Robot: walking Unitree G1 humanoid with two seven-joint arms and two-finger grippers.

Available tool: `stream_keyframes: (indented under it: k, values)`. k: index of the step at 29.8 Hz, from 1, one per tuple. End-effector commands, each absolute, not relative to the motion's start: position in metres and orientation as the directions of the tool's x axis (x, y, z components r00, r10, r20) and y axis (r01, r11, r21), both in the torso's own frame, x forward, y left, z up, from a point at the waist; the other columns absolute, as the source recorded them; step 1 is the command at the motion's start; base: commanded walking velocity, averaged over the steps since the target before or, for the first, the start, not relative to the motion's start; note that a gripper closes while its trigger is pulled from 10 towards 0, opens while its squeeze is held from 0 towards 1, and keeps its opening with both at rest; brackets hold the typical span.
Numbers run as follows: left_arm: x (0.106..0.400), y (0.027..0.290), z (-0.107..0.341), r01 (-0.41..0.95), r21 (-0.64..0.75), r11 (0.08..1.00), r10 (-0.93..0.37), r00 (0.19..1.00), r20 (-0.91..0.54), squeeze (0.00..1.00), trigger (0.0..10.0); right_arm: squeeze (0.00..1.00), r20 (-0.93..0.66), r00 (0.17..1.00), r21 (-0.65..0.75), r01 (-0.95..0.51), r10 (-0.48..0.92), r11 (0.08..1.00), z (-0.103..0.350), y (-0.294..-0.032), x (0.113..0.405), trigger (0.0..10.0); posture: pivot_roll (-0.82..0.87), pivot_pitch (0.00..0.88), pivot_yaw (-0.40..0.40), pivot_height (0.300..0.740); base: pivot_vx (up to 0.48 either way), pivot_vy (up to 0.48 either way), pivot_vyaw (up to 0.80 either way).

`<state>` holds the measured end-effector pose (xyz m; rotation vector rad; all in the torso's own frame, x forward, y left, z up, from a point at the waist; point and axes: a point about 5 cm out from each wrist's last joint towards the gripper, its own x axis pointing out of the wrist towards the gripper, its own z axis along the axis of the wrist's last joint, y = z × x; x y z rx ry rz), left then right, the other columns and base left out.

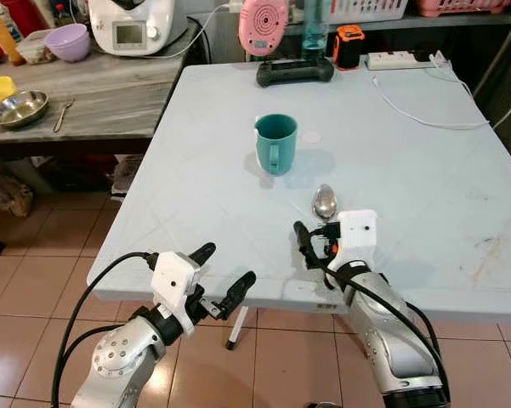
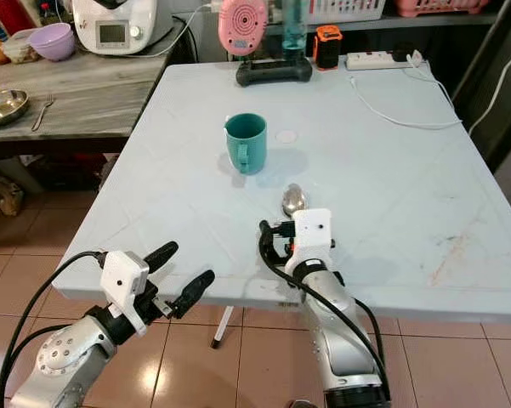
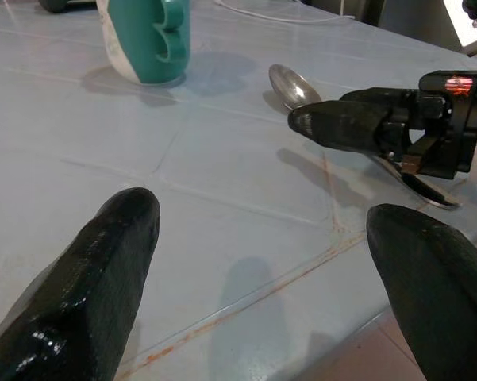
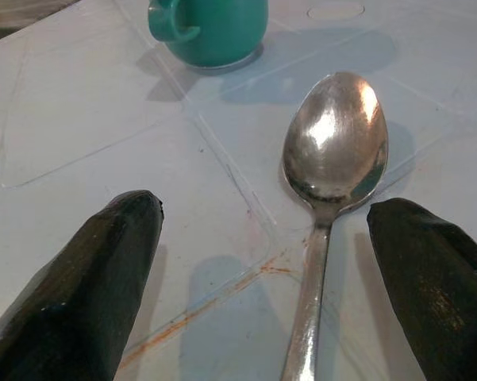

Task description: Setting the table

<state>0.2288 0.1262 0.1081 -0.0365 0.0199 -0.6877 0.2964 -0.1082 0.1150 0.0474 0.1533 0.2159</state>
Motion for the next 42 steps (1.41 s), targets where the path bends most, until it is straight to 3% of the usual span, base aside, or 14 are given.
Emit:
stream_keyframes:
  k: [1, 7, 8, 9, 25, 42]
  values:
    - [0.225, 0.127, 0.11, 0.64, -0.036, 0.768, -0.64, 0.768, -0.007, 0.0, 10.0, 0.0, -0.191, 0.96, 0.086, -0.192, 0.206, 0.978, 0.109, -0.106, 0.298, 10.0, -0.11, 0.131, 0.102, 0.74, 0.0, 0.0, 0.0]
    - [0.224, 0.123, 0.112, 0.652, -0.039, 0.757, -0.653, 0.758, -0.004, 0.0, 10.0, 0.0, -0.234, 0.958, 0.11, -0.145, 0.168, 0.983, 0.107, -0.104, 0.302, 10.0, -0.12, 0.133, 0.103, 0.74, 0.0, 0.0, 0.0]
    - [0.224, 0.123, 0.113, 0.654, -0.039, 0.756, -0.655, 0.756, -0.003, 0.0, 10.0, 0.0, -0.244, 0.956, 0.124, -0.135, 0.162, 0.983, 0.107, -0.103, 0.303, 3.3, -0.12, 0.133, 0.103, 0.74, 0.0, 0.0, 0.0]
    - [0.224, 0.123, 0.113, 0.654, -0.039, 0.756, -0.655, 0.756, -0.003, 0.0, 10.0, 0.0, -0.248, 0.956, 0.139, -0.129, 0.16, 0.982, 0.107, -0.103, 0.303, 0.0, -0.12, 0.133, 0.103, 0.74, 0.0, 0.0, 0.0]
    - [0.224, 0.12, 0.117, 0.662, -0.046, 0.748, -0.662, 0.749, 0.011, 0.0, 10.0, 0.0, -0.318, 0.947, 0.025, 0.054, -0.044, 0.998, 0.105, -0.127, 0.305, 0.0, -0.12, 0.142, 0.103, 0.74, 0.0, 0.0, 0.0]
    - [0.223, 0.117, 0.117, 0.7, -0.081, 0.71, -0.701, 0.713, 0.019, 0.0, 10.0, 0.0, -0.413, 0.906, -0.037, 0.084, -0.091, 0.996, 0.095, -0.141, 0.295, 0.0, -0.12, 0.144, 0.1, 0.74, 0.0, 0.0, 0.0]
